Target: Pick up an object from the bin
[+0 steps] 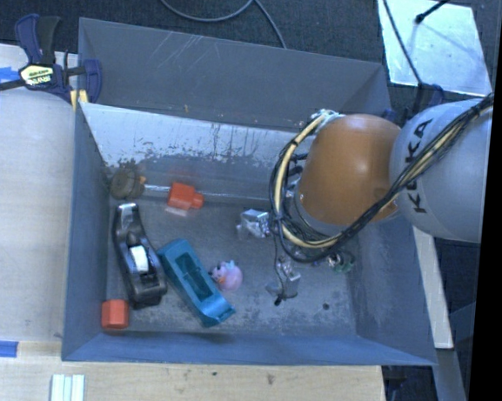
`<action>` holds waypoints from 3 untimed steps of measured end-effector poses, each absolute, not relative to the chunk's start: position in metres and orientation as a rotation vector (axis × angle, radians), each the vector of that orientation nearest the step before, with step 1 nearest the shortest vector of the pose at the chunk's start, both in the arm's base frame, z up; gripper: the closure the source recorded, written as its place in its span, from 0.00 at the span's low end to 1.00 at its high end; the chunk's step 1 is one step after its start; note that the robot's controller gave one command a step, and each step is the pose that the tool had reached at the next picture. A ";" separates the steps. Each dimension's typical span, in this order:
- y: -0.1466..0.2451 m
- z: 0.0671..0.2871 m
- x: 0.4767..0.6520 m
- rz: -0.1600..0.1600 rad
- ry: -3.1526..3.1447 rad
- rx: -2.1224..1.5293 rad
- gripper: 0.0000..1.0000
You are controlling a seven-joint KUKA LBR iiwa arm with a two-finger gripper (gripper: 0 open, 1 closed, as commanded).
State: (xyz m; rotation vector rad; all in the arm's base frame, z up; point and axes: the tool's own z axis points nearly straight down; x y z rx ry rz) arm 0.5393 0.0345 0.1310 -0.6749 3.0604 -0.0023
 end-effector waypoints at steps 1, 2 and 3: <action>0.050 0.104 0.531 -0.003 3.077 -0.591 0.00; 0.062 0.090 0.533 -0.001 3.065 -0.656 0.00; 0.079 0.077 0.518 -0.004 2.966 -1.008 1.00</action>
Offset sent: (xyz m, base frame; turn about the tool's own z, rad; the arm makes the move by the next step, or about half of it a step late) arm -0.0021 0.0322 -0.0359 -0.0076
